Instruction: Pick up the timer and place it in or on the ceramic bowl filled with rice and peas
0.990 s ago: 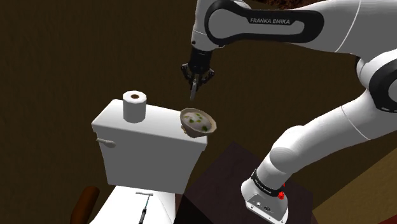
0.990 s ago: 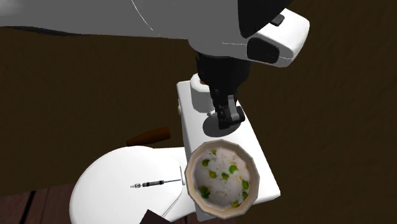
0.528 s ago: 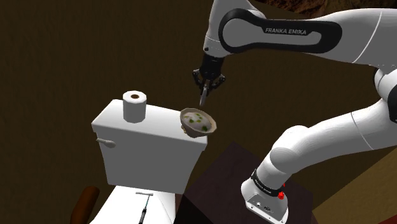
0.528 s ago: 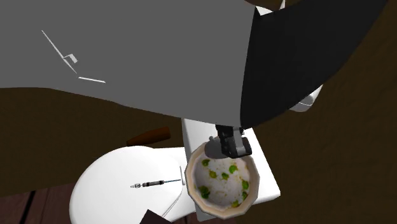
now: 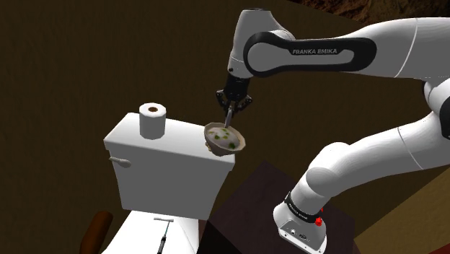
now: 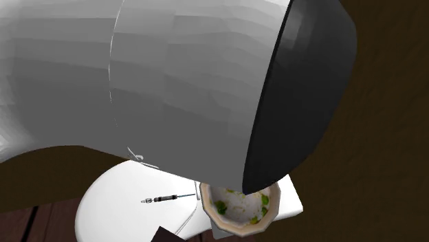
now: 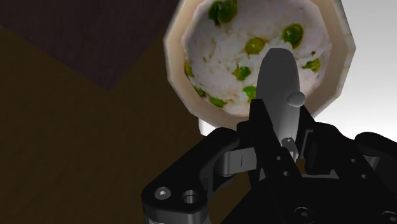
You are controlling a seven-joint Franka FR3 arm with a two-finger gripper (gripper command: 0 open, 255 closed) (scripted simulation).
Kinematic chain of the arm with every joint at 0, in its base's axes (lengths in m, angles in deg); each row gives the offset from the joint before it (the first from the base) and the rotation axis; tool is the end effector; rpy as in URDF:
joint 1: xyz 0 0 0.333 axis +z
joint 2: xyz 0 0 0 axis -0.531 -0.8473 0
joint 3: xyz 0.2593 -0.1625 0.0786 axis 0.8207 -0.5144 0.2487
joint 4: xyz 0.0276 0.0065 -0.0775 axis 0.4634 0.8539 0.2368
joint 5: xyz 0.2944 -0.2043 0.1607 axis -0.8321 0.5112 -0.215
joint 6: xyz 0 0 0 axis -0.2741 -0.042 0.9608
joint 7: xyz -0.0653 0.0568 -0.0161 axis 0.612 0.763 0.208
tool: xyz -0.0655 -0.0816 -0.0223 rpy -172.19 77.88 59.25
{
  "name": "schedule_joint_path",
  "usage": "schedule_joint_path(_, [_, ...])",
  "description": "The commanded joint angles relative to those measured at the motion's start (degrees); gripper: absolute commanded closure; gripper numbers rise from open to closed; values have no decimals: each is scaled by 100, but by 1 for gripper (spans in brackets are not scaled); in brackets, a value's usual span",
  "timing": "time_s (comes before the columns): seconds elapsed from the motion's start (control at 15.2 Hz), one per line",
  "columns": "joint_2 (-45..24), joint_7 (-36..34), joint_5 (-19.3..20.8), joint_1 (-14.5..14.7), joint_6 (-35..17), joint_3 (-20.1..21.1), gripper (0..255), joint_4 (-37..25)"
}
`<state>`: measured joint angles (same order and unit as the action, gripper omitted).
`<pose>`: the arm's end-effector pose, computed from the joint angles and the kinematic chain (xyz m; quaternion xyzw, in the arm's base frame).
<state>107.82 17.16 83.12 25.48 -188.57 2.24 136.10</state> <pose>0.3813 0.0800 0.5049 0.8905 -0.4523 0.0352 0.0355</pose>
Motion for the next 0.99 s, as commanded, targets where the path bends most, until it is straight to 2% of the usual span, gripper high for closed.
schedule_joint_path(0.0, [-17,-14,-9,6,-171,20,255,151])
schedule_joint_path(0.2, [-69,-38,-20,12,-454,54,255,383])
schedule_joint_path(0.73, [-69,-38,-20,12,-454,54,255,383])
schedule_joint_path(0.79, [-69,-38,-20,12,-454,54,0,383])
schedule_joint_path(0.92, [-69,-38,-19,12,-454,54,0,383])
